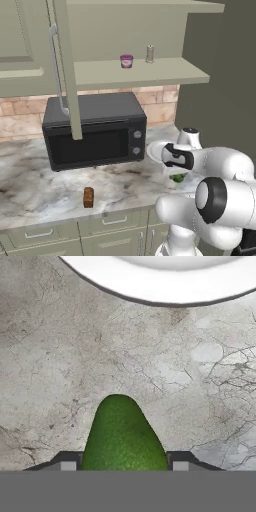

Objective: Pick the avocado and bread from the counter and place them on the plate. Then pick the jam from the cabinet and place it next to the plate. Lastly close the cabinet door.

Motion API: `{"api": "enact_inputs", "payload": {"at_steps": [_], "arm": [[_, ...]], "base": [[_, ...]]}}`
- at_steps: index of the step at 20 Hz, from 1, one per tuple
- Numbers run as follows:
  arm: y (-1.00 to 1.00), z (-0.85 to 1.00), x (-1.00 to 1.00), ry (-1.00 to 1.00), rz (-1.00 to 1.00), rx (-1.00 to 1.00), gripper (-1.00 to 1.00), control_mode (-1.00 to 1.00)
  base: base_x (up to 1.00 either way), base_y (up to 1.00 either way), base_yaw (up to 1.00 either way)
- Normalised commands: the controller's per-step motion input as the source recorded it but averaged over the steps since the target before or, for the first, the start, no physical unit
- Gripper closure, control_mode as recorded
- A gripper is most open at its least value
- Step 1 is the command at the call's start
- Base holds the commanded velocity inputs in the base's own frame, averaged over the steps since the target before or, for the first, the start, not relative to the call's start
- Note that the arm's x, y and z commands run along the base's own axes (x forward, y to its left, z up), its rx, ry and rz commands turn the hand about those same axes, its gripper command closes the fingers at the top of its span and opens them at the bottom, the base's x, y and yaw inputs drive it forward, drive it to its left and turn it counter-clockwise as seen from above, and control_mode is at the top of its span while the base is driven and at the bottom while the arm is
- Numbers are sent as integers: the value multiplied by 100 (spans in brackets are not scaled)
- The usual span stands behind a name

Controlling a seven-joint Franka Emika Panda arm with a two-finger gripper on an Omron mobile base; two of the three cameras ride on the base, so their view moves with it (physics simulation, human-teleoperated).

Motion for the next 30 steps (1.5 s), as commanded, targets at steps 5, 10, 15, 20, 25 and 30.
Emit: {"api": "enact_inputs", "payload": {"at_steps": [5, 10, 15, 20, 25, 30], "arm": [[0, 22, -25, -13, 0, 1, 100, -100], [4, 54, 1, -6, 0, 3, 100, -100], [18, 16, 63, 1, 0, 1, 100, -100], [1, 2, 79, 0, 0, 0, 100, -100], [-1, 26, 45, 4, -2, 0, 100, -100], [-4, 20, 40, 6, -3, 0, 100, -100]], "base": [[0, 0, 0], [0, 0, 0], [0, 0, 0], [0, 0, 0], [0, 0, 0], [0, 0, 0]]}}
